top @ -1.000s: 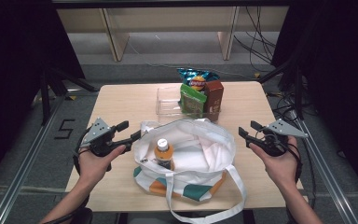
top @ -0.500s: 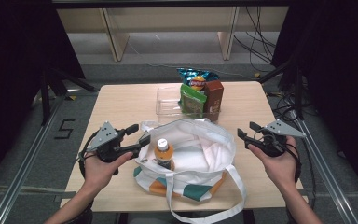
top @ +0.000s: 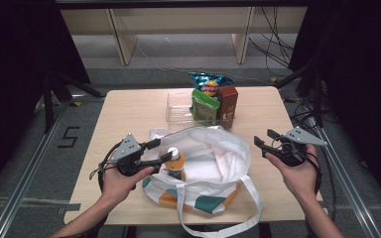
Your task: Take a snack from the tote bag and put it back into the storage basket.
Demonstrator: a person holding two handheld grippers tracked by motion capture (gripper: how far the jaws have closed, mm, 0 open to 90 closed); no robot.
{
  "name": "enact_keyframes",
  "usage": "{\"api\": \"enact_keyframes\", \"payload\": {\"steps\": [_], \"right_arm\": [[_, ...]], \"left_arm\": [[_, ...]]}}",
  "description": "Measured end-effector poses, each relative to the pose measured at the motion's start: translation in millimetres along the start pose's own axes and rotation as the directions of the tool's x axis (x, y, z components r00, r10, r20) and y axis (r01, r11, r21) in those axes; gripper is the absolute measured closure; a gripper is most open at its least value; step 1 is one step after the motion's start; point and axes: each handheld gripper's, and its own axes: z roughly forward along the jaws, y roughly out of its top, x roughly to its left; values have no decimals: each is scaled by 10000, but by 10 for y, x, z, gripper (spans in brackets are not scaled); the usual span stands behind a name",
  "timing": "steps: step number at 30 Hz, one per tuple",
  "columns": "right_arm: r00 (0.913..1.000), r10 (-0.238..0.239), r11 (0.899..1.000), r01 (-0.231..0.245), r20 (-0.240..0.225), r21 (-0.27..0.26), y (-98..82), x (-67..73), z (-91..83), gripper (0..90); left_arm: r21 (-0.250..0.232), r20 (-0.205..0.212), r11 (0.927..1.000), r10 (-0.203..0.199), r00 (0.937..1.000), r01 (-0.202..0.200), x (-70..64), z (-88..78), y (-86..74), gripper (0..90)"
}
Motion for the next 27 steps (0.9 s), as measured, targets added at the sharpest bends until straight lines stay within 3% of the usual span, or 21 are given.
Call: {"api": "enact_keyframes", "payload": {"steps": [2, 9, 10, 14, 18, 22, 27], "right_arm": [[9997, -203, 9997, 202, -110, -99, -6, -24, 17, 424], [9999, -166, 9999, 166, -24, -22, -9, -17, 19, 423], [9998, 198, 9998, -198, 48, 77, -11, 16, 9, 423], [10000, -2, 10000, 3, -57, 58, -21, -5, 20, 423], [10000, 65, 10000, -65, 57, 8, -21, 0, 14, 422], [9997, -240, 9997, 240, -15, -2, -20, -33, 19, 422], [9999, -85, 9999, 87, -145, 78, -23, -26, 25, 422]], "left_arm": [[1, 76, 10000, -21, 10000, 21, -14, 15, -12, 360], [88, 285, 9999, 50, 9996, -52, -68, 47, -32, 373], [115, 299, 9999, 80, 9995, -84, -77, 57, -37, 375], [138, 463, 9999, -21, 9989, 15, -98, 107, -62, 390], [339, 384, 9993, 113, 9992, -126, -93, 140, -92, 408], [455, 332, 9987, 193, 9993, -208, -89, 163, -118, 426], [543, 328, 9980, 308, 9990, -326, -98, 189, -137, 455]]}}
